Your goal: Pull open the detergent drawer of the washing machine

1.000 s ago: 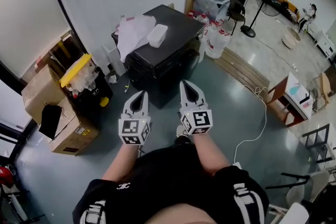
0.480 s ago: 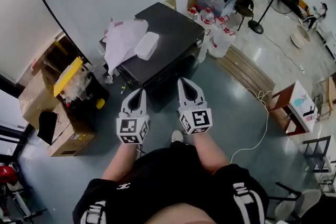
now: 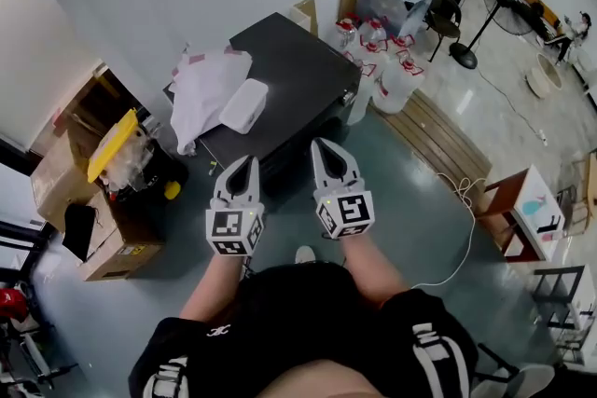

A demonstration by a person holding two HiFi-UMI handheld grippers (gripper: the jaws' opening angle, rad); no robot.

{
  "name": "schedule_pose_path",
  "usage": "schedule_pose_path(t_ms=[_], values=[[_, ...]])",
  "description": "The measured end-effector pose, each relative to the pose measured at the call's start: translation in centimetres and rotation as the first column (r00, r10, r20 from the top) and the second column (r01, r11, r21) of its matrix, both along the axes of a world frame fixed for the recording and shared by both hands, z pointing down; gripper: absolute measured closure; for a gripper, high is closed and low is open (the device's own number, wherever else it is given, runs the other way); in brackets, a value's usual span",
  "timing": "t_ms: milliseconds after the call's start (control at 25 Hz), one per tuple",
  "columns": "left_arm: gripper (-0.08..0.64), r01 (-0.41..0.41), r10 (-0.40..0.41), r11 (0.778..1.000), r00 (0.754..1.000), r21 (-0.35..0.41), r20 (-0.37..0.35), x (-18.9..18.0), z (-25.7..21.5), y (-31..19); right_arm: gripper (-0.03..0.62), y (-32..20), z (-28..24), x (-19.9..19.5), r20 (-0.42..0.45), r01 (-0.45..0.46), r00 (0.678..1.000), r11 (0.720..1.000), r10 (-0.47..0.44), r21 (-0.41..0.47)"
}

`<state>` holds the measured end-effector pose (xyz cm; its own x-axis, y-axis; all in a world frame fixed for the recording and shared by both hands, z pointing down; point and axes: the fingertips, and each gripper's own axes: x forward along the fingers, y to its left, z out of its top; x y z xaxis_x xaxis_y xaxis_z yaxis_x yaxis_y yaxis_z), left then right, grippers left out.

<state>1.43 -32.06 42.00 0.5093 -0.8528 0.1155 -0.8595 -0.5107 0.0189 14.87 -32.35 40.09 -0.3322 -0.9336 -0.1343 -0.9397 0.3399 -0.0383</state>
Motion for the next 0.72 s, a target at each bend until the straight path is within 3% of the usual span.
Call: schedule_pose_path(t_ms=[720], values=[[0.568,0.052,-0.052,0.998,0.999,0.031,0.003,-3.2,-1.0,-3.9,0.589,-4.3,-1.4,-2.8,-0.025,0.048,0.999,0.998,-0.047,0.044]])
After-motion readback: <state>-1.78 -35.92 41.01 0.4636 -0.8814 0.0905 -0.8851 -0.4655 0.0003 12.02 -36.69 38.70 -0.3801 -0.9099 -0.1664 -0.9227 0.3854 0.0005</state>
